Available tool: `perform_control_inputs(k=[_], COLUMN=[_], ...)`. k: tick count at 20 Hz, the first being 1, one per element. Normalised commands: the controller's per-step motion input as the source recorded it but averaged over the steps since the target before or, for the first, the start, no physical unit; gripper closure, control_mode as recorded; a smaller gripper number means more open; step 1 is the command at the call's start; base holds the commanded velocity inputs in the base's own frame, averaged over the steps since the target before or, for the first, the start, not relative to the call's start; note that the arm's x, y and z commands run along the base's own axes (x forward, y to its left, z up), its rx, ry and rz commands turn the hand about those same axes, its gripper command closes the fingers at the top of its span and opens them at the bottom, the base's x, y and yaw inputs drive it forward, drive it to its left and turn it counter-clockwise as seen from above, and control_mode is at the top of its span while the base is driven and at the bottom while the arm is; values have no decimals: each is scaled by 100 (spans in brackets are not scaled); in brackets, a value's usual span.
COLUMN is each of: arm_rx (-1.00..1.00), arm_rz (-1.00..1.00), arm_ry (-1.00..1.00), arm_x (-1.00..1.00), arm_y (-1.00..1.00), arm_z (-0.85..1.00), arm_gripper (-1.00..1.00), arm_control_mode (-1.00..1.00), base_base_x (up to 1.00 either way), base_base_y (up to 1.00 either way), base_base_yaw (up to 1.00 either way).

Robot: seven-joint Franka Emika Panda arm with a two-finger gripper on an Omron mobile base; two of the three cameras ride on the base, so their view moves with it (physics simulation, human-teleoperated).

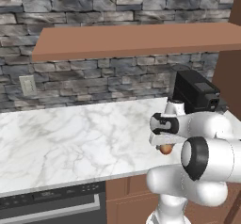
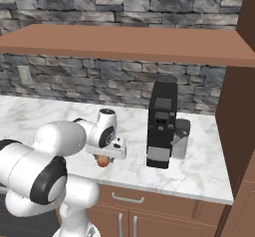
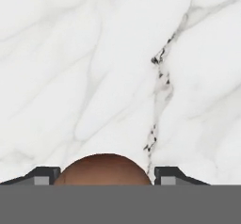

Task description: Pick the peach from the counter and place it in the cabinet.

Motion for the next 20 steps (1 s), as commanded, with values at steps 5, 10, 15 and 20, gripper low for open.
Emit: perform_control_inputs(k=[5, 10, 15, 20], arm_rx=[1, 0, 0, 0], arm_rz=[3, 5, 5, 3], arm_ry=[-16, -29, -26, -23], arm_x=[-57, -45, -35, -63], arm_y=[5, 4, 25, 14], arm_z=[13, 93, 100, 100], arm_gripper=[100, 100, 100, 100], arm_control_mode=[-100, -100, -100, -100], base_base_x=[0, 0, 0, 0], base_base_y=[0, 0, 0, 0], base_base_yaw=[0, 0, 0, 0])
